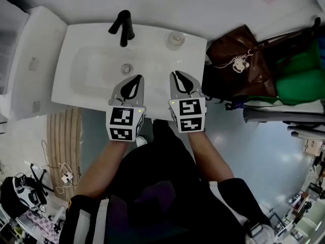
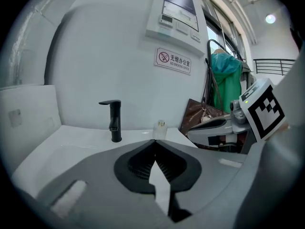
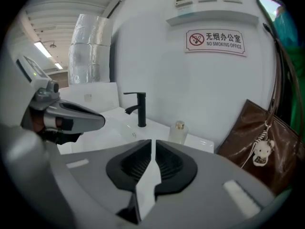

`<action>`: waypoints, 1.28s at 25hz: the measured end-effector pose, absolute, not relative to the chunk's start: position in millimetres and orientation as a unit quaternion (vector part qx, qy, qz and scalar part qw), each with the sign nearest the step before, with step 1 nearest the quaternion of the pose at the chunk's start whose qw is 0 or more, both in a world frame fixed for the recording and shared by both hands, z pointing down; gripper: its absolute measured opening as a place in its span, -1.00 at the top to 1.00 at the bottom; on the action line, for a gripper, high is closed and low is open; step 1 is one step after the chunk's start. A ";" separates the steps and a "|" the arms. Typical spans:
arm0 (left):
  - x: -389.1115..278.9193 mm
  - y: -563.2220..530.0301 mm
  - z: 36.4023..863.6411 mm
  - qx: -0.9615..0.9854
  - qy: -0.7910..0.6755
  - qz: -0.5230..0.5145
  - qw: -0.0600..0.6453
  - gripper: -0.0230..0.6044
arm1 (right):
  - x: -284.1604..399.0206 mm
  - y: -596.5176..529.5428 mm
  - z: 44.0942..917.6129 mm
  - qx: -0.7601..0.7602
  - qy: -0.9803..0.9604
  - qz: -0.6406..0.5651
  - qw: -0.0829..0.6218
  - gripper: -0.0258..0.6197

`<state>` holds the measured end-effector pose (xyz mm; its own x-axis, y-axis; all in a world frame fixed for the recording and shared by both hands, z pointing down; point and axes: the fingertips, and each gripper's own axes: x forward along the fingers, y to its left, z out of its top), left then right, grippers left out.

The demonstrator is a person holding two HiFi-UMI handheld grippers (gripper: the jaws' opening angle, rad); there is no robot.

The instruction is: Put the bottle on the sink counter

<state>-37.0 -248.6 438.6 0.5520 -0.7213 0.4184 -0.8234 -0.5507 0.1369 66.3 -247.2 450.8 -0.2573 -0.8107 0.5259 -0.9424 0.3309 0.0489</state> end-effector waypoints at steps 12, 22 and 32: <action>-72.2 -179.3 415.9 0.866 -0.455 0.143 0.146 0.92 | 23.7 -168.5 424.3 0.549 -0.797 0.134 0.212 0.92; -107.4 -130.5 388.9 0.873 -0.455 0.110 0.133 0.92 | -6.1 -122.5 405.8 0.556 -0.799 0.125 0.193 0.92; -103.2 -71.7 375.1 0.884 -0.440 0.087 0.128 0.92 | -15.9 -63.0 390.1 0.546 -0.805 0.115 0.200 0.92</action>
<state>-103.2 -71.7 375.1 0.5968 -0.7568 0.2666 -0.8013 -0.5794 0.1492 -15.9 -63.0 390.1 -0.3234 -0.8333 0.4484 -0.9256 0.3770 0.0332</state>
